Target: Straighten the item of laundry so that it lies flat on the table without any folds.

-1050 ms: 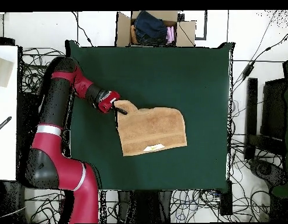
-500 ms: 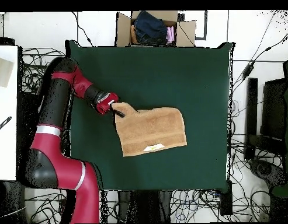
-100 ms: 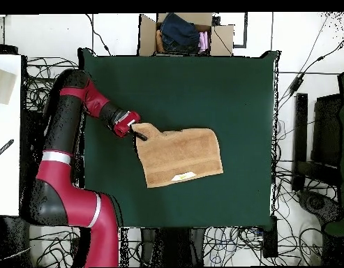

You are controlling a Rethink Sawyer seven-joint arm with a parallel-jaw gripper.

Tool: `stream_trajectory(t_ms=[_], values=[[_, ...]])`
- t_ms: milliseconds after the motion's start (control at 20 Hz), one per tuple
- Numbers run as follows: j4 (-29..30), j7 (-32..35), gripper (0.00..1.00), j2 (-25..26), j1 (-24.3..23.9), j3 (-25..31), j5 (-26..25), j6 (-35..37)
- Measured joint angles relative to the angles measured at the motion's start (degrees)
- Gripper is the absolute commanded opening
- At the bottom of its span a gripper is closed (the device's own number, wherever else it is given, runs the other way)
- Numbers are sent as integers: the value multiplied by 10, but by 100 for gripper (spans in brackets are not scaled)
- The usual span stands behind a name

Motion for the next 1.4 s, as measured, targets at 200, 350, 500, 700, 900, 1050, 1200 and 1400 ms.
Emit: stream_trajectory(t_ms=[200,350,500,700,900,1050,1200,1400], values=[[8,29,0,1,0,-17,15,0],[16,50,0,1,0,-28,25,1],[25,64,0,1,-1,-37,33,8],[32,76,0,1,-3,-48,41,32],[35,79,0,1,-7,-64,46,79],[35,79,0,1,-11,-75,53,118],[35,79,0,1,-14,-80,58,147],[35,79,0,1,-18,-90,61,185]])
